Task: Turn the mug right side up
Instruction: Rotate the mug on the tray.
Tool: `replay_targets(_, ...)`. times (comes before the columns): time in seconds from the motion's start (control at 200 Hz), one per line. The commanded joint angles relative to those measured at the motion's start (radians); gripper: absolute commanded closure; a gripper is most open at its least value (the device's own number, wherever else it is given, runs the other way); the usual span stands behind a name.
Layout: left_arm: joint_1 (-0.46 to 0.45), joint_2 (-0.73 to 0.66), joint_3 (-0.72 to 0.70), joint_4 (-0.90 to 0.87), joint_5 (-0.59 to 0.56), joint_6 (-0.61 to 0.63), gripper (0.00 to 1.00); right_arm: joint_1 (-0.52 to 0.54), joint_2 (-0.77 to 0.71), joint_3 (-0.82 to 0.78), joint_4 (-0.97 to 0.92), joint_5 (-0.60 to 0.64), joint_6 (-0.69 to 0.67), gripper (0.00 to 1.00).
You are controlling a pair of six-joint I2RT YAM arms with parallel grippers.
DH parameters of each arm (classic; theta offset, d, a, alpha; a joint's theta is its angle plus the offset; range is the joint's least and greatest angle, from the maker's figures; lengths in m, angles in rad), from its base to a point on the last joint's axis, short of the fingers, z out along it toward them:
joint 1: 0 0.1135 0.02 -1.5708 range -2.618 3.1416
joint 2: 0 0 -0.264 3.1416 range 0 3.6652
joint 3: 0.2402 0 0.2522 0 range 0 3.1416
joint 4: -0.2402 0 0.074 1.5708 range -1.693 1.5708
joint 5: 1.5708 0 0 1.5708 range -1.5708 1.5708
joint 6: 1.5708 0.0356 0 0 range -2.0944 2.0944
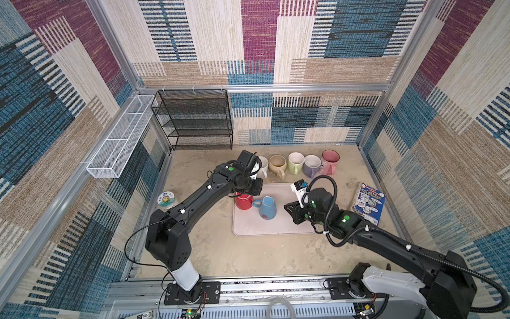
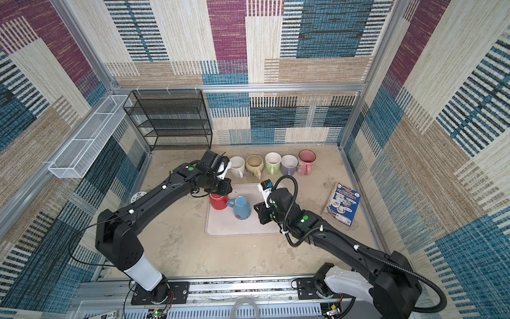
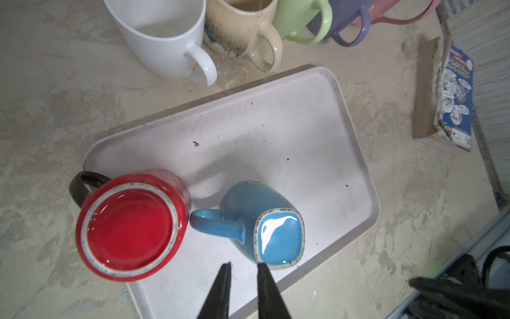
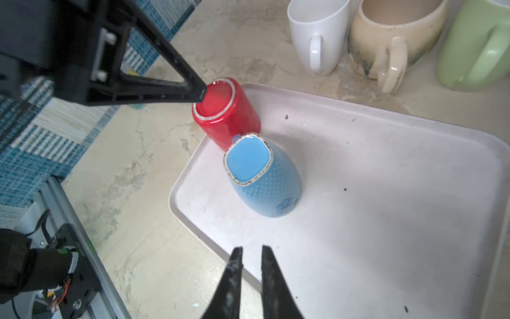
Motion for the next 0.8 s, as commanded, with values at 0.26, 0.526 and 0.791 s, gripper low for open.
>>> replay_targets(0.26,-0.014,0.151,0.052,-0.034,-0.053,-0.023,0.93,0.066,0.067,-0.136,0.352,-0.055,0.204,0.92)
replay_targets(0.526,-0.026,0.176,0.002,0.0,-0.066,-0.032,0.96,0.068,0.216,-0.094,0.435,-0.123,0.227,0.92)
replay_targets(0.791,-0.035,0.175,-0.064,0.047,-0.05,-0.05,0.98,0.068,0.33,-0.051,0.453,-0.119,0.259,0.93)
